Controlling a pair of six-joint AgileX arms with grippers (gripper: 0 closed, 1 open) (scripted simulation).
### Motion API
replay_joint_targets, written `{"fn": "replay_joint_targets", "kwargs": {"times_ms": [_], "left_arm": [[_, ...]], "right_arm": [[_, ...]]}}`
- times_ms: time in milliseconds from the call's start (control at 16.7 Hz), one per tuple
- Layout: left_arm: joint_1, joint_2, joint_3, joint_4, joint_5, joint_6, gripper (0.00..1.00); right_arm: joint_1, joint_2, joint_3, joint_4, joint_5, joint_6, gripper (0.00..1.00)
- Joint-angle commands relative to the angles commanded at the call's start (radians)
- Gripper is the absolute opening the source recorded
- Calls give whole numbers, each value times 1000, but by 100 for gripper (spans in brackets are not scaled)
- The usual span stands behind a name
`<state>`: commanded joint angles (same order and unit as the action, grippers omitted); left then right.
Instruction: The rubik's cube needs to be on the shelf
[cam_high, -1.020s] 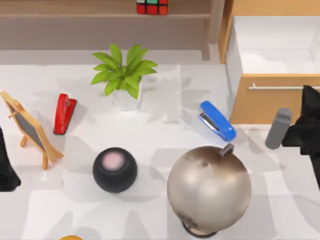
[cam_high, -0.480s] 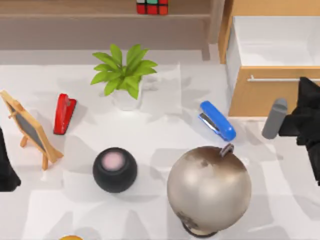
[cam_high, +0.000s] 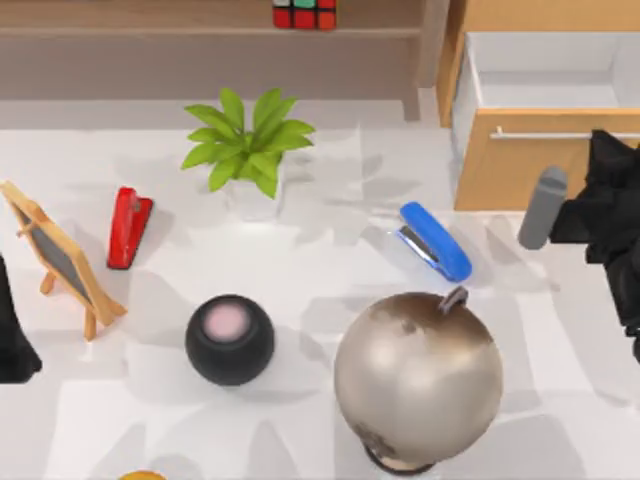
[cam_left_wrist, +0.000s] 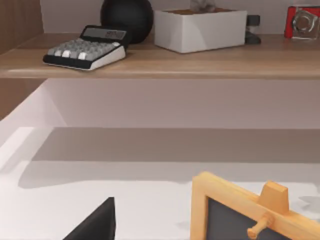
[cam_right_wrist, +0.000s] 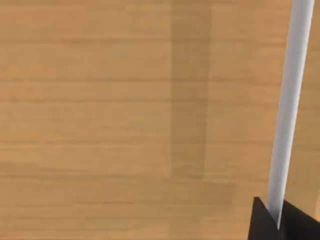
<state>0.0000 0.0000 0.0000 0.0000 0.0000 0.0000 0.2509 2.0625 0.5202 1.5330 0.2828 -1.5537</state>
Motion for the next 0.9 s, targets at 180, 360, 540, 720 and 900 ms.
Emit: {"fn": "replay_joint_targets", "kwargs": {"times_ms": [180,360,540,720,900], "left_arm": [[0,0,0,0,0,0,100],[0,0,0,0,0,0,100],[0,0,0,0,0,0,100],[0,0,0,0,0,0,100],[0,0,0,0,0,0,100]], "right_arm": [[-12,11,36,-26,-11,0,0],[-6,8,31,-27,-9,3,0],[-12,10,59,-32,-11,2,0],[-22,39,118,-71,-22,0,0],[-35,76,193,-123,-37,1,0]]}}
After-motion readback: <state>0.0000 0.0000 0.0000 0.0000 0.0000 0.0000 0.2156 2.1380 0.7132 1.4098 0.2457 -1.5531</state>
